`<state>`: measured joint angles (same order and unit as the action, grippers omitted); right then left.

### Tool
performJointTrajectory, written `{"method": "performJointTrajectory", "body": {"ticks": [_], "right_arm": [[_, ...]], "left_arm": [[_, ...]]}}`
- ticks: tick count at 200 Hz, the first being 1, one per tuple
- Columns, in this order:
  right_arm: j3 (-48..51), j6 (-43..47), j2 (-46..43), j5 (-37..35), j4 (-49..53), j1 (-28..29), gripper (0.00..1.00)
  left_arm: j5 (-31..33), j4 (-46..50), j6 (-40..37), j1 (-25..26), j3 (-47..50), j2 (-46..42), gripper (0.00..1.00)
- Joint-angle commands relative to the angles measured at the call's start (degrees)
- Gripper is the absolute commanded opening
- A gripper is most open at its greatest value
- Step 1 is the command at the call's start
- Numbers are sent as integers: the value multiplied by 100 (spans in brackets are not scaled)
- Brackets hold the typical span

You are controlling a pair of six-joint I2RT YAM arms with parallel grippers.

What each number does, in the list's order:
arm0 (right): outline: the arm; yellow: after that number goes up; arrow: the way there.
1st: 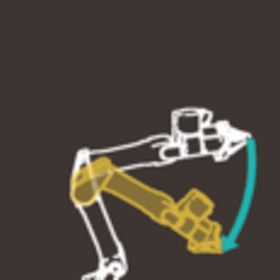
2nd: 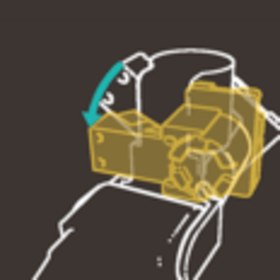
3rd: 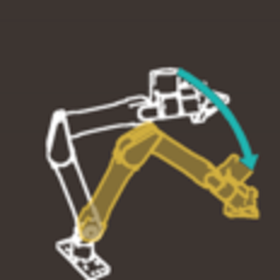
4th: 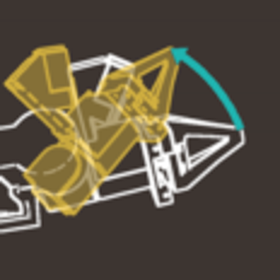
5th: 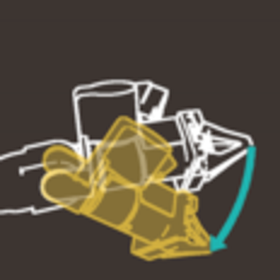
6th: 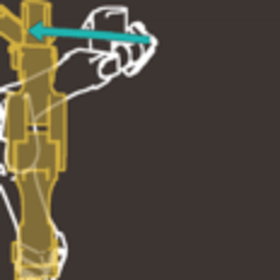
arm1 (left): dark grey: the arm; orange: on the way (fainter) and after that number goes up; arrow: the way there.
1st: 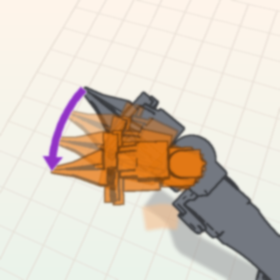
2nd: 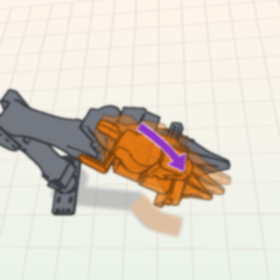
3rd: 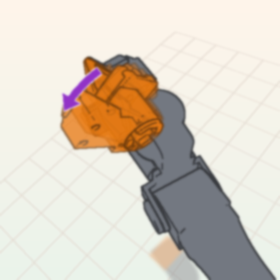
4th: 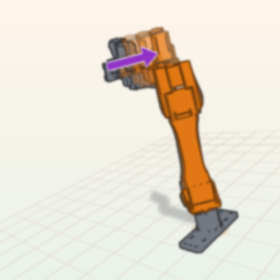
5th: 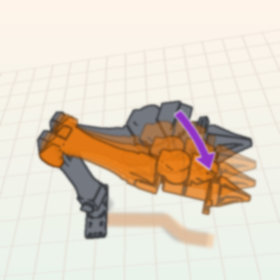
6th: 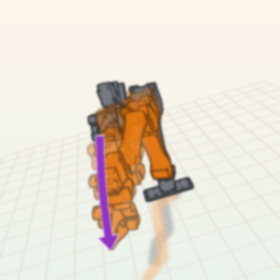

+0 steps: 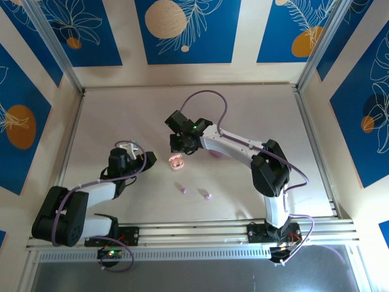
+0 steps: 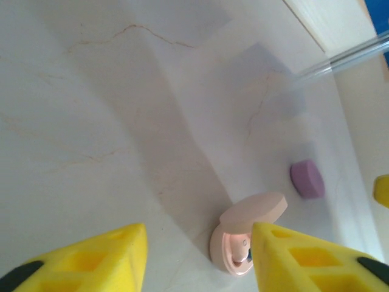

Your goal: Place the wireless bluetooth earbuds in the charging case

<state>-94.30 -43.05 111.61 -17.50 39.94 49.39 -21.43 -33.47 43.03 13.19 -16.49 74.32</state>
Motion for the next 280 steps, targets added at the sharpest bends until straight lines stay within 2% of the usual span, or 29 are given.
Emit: {"method": "performJointTrajectory", "body": {"ticks": [1,27,40,102,280], "right_arm": [[-352,86,286,390,47,-53,7],[-655,128,605,566,172,-102,7],[-805,147,756,635,244,-107,7],[-918,139,1104,764,411,-119,9],[-502,97,986,726,563,7,10]], "left_arm": [[-230,-117,-99,101,-238,171,39],[-284,-99,-108,122,-315,297,30],[-299,-72,-119,133,-337,319,29],[-304,-44,-128,140,-364,346,28],[-306,-97,-137,174,-372,424,28]]}}
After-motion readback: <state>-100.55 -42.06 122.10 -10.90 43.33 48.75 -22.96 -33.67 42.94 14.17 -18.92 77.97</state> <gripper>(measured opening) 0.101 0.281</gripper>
